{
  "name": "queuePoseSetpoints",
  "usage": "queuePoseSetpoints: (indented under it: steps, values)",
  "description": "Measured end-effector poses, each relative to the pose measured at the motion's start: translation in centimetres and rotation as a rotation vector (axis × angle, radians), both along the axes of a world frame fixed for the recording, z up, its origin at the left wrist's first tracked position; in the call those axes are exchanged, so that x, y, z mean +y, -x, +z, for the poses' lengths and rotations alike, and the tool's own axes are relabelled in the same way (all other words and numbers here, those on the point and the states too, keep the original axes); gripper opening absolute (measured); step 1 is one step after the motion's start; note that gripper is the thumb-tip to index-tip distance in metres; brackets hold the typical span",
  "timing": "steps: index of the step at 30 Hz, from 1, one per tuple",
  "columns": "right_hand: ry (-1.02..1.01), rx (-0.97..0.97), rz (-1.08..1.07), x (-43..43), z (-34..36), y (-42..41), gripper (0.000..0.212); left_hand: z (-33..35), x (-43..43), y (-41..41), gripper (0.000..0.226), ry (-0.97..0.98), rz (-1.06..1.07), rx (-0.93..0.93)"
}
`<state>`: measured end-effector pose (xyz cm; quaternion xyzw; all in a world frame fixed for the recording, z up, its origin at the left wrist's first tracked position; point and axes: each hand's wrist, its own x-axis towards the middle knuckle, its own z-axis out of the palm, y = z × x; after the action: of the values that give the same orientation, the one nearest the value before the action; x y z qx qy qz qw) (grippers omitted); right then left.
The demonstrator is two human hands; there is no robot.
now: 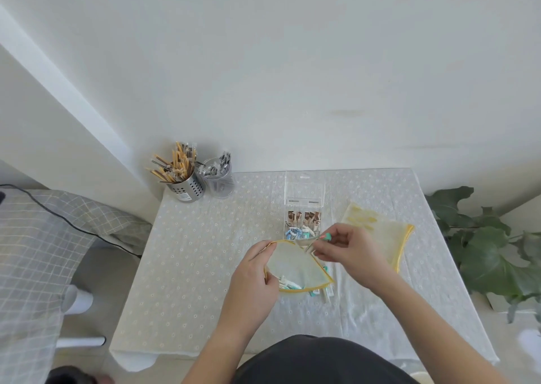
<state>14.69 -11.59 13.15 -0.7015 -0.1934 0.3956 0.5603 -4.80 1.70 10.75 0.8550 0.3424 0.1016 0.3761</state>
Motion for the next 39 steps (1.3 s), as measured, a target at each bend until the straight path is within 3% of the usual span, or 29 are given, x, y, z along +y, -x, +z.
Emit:
queuePoseSetpoints:
  steps: [6,11,20,32,39]
  values:
    - [0.198,-0.285,-0.068,1.1,-0.7,-3.9,0.011,-0.5,0.4,0.4,0.059,0.029,0.038,0.035]
    - [0.402,-0.484,0.046,3.5,-5.3,-6.8,0.018,-0.6,0.8,0.8,0.060,0.053,0.056,0.060]
    - [0.737,-0.646,0.296,7.2,-10.3,-8.0,0.021,-1.1,1.5,1.2,0.060,0.081,0.084,0.081]
    - [0.967,-0.870,0.390,9.5,-11.2,-7.1,0.014,-2.0,1.3,1.0,0.059,0.116,0.093,0.100]
    - [1.020,-0.879,0.367,9.8,-11.9,-6.2,0.042,-2.4,1.5,1.2,0.060,0.126,0.107,0.096]
